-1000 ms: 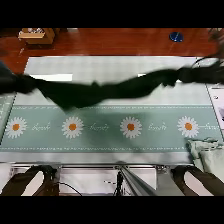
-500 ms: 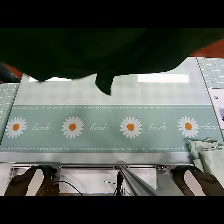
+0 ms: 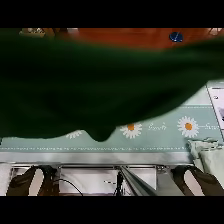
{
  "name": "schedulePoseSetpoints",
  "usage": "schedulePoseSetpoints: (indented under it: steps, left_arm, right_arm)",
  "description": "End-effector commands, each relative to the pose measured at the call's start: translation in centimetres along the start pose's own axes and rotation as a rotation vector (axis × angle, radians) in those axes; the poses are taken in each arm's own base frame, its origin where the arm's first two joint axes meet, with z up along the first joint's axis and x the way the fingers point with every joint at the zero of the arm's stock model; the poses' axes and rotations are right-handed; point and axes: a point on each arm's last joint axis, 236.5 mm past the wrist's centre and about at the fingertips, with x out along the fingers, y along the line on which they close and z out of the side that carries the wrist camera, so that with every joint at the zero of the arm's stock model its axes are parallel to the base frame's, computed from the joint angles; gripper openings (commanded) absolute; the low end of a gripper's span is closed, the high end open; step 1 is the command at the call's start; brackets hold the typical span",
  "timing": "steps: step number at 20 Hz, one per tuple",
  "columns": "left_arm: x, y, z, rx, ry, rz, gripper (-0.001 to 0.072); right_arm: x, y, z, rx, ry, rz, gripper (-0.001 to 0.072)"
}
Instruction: Fold the shirts.
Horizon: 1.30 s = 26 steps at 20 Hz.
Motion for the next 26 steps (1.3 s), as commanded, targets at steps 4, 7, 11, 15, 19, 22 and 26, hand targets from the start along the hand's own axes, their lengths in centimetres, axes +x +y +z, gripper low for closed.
schedulePoseSetpoints:
  steps: [4, 7, 11, 15, 19, 22, 26]
  left_arm:
    - [-1.3, -0.5, -6.3, -0.078, 0.256, 0.003, 0.0028]
    - [2.3, 0.2, -10.9, -0.159, 0.428, -0.035, 0.0028]
    - [9.1, 0.6, -22.0, -0.330, 0.761, -0.122, 0.0027]
    - [19.0, -0.5, -28.1, -0.507, 0.715, -0.236, 0.0028]
    - [26.1, -1.7, -32.1, -0.460, 0.702, -0.286, 0.0029]
    - [29.9, -2.8, -34.4, -0.351, 0.700, -0.331, 0.0029]
    - [33.6, -3.7, -36.9, -0.306, 0.692, -0.325, 0.0030]
  right_arm:
    - [1.1, -1.6, -5.3, 0.110, 0.208, -0.043, 0.0019]
    - [7.0, -5.0, -11.8, 0.179, 0.479, -0.034, 0.0019]
    - [15.0, -10.1, -19.9, 0.281, 0.790, -0.029, 0.0019]
    - [24.6, -12.0, -22.7, 0.316, 0.874, 0.012, 0.0020]
    - [34.6, -12.0, -24.6, 0.288, 0.798, 0.064, 0.0020]
    - [40.8, -13.2, -21.2, 0.373, 0.540, 0.048, 0.0021]
    - [44.1, -16.1, -18.3, 0.398, 0.345, -0.027, 0.0021]
